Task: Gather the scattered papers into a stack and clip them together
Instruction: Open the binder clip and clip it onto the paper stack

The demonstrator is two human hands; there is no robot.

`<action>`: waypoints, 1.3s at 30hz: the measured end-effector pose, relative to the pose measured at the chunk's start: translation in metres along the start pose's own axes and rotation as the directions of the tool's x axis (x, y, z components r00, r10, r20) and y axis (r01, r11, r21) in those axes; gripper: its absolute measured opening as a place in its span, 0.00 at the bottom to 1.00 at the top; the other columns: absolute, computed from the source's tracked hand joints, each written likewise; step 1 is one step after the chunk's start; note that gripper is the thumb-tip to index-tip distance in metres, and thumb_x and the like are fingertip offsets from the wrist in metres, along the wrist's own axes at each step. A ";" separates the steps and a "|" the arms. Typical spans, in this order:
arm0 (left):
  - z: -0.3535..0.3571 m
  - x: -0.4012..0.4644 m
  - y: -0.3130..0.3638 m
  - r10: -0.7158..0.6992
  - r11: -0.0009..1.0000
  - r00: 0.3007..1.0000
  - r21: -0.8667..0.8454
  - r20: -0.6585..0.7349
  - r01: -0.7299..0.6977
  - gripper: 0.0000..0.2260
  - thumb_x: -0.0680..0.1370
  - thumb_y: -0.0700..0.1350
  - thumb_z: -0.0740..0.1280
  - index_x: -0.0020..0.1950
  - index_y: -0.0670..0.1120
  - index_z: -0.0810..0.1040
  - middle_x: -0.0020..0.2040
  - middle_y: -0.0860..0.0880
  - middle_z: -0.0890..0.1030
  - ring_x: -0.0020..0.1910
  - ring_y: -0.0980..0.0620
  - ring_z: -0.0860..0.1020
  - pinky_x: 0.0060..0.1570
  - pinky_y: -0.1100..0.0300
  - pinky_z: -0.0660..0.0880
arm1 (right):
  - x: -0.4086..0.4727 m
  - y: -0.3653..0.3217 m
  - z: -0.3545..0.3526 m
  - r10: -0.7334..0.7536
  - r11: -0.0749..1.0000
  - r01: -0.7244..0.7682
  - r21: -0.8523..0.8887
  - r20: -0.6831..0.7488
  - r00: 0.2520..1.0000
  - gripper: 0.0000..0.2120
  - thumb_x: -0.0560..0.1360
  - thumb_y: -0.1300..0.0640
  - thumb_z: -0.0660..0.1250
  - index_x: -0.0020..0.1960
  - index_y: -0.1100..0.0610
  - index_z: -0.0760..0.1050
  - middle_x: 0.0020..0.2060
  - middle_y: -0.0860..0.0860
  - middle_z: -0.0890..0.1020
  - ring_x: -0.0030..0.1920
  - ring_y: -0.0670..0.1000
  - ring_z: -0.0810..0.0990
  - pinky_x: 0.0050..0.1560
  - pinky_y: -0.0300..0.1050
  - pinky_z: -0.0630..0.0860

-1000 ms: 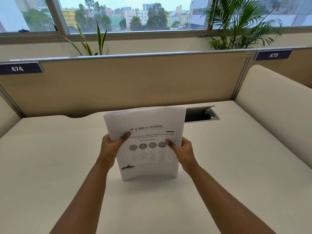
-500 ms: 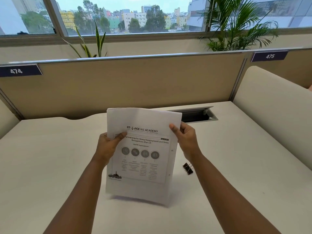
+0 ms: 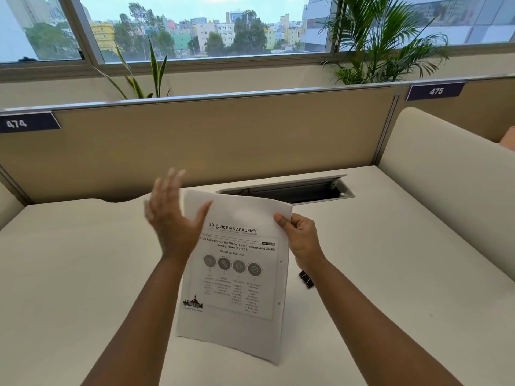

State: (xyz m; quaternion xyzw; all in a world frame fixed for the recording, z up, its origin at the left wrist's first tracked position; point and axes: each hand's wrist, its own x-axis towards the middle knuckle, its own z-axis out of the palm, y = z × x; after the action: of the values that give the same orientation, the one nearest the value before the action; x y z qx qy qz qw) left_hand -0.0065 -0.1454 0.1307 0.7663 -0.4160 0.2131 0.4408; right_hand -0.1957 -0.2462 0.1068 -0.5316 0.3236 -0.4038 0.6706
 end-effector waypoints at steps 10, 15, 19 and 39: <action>0.012 0.045 0.060 0.139 0.980 0.657 -0.008 0.741 -0.199 0.14 0.68 0.57 0.72 0.45 0.49 0.83 0.43 0.48 0.84 0.48 0.47 0.80 0.52 0.52 0.74 | 0.002 0.004 0.003 -0.016 1.000 0.016 -0.007 0.039 0.999 0.07 0.75 0.62 0.66 0.39 0.58 0.79 0.29 0.46 0.84 0.30 0.46 0.81 0.34 0.38 0.80; 0.020 0.050 0.056 0.092 0.996 0.565 -0.073 0.820 -0.057 0.07 0.66 0.50 0.75 0.40 0.48 0.84 0.39 0.46 0.83 0.40 0.49 0.77 0.48 0.50 0.76 | 0.004 0.006 -0.003 0.027 0.997 -0.020 -0.075 0.091 0.996 0.05 0.75 0.60 0.65 0.42 0.57 0.79 0.37 0.51 0.83 0.35 0.49 0.82 0.35 0.38 0.81; 0.028 0.051 0.049 0.093 0.995 0.548 -0.099 0.831 -0.020 0.06 0.66 0.47 0.76 0.40 0.47 0.84 0.39 0.45 0.83 0.38 0.51 0.76 0.48 0.50 0.76 | 0.014 0.004 -0.030 0.123 0.992 -0.122 -0.026 0.057 0.991 0.15 0.74 0.54 0.65 0.59 0.56 0.75 0.43 0.49 0.83 0.41 0.45 0.82 0.42 0.38 0.80; 0.048 0.049 0.042 0.122 0.989 0.557 -0.146 0.821 -0.001 0.08 0.66 0.47 0.76 0.40 0.45 0.84 0.35 0.48 0.80 0.36 0.51 0.74 0.42 0.56 0.73 | 0.026 0.072 -0.091 0.353 0.604 -0.505 -0.617 -0.361 0.863 0.09 0.69 0.54 0.74 0.33 0.58 0.79 0.43 0.54 0.82 0.38 0.51 0.75 0.31 0.37 0.67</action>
State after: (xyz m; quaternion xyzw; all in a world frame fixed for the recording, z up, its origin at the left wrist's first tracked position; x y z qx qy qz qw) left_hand -0.0152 -0.2195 0.1609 0.7314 -0.6134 -0.1834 0.2349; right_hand -0.2476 -0.3023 0.0157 -0.6050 0.6350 -0.1304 0.4623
